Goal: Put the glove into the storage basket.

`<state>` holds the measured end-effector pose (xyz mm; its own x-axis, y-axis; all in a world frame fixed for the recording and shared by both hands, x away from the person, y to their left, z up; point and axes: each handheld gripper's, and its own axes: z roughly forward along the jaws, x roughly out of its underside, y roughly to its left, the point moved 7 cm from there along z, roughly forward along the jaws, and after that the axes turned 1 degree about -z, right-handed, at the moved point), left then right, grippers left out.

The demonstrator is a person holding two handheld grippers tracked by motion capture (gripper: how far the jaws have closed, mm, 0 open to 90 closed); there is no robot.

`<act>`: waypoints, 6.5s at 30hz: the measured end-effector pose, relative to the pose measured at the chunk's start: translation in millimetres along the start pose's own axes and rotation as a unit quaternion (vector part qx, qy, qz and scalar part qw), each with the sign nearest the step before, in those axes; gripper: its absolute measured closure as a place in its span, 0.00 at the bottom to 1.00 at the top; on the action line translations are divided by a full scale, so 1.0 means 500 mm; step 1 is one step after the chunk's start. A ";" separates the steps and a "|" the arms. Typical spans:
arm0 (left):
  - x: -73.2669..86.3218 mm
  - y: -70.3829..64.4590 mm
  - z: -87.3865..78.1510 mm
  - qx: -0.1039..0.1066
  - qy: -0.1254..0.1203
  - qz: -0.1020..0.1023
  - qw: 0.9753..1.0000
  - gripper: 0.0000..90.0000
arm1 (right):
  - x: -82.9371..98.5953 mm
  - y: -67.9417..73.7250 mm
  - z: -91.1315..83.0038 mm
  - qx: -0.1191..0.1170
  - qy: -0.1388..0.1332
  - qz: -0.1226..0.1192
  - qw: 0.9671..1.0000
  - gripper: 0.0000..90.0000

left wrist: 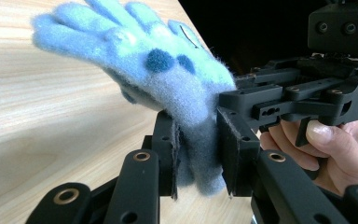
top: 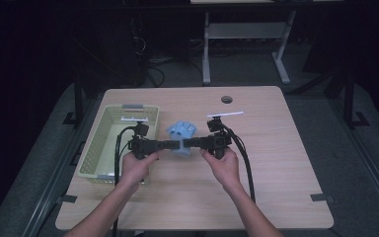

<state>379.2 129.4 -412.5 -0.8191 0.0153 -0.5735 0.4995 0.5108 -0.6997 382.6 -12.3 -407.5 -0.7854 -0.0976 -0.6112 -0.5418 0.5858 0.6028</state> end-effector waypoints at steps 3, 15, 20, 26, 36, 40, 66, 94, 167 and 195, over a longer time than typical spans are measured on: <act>-0.001 0.003 -0.011 -0.002 -0.001 0.001 1.000 0.77 | -0.004 0.007 0.007 -0.004 0.002 -0.003 1.000 0.82; -0.008 0.014 -0.049 -0.005 -0.011 -0.003 1.000 0.78 | -0.022 0.032 0.033 -0.017 0.008 -0.008 1.000 0.83; -0.010 0.018 -0.059 -0.005 -0.014 -0.005 1.000 0.78 | -0.028 0.039 0.042 -0.022 0.007 -0.011 1.000 0.83; -0.013 0.024 -0.076 -0.009 -0.018 -0.006 1.000 0.78 | -0.034 0.050 0.056 -0.025 0.009 -0.012 1.000 0.83; -0.014 0.042 -0.106 -0.016 -0.023 -0.003 1.000 0.78 | -0.042 0.068 0.082 -0.031 0.017 -0.013 0.999 0.83; -0.016 0.046 -0.117 -0.013 -0.028 -0.006 1.000 0.78 | -0.048 0.075 0.089 -0.031 0.017 -0.017 0.999 0.83; -0.016 0.089 -0.189 -0.031 -0.039 -0.016 0.999 0.78 | -0.069 0.118 0.167 -0.045 0.035 -0.034 0.998 0.83; 0.010 0.170 -0.243 -0.063 -0.032 -0.040 0.997 0.78 | -0.056 0.127 0.274 -0.072 0.057 -0.011 0.996 0.81; 0.042 0.280 -0.225 -0.268 0.126 -0.073 0.952 0.74 | -0.047 0.113 0.289 -0.039 0.079 -0.026 0.996 0.77; 0.018 0.300 -0.225 -0.310 0.131 -0.064 0.939 0.79 | -0.052 0.104 0.250 -0.034 0.062 -0.026 0.997 0.73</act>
<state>415.0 302.6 -474.7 -0.9429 0.0893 -0.3209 0.1986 0.9242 -0.3261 412.6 121.3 -424.4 -0.7848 -0.2277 -0.5764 -0.5982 0.5213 0.6086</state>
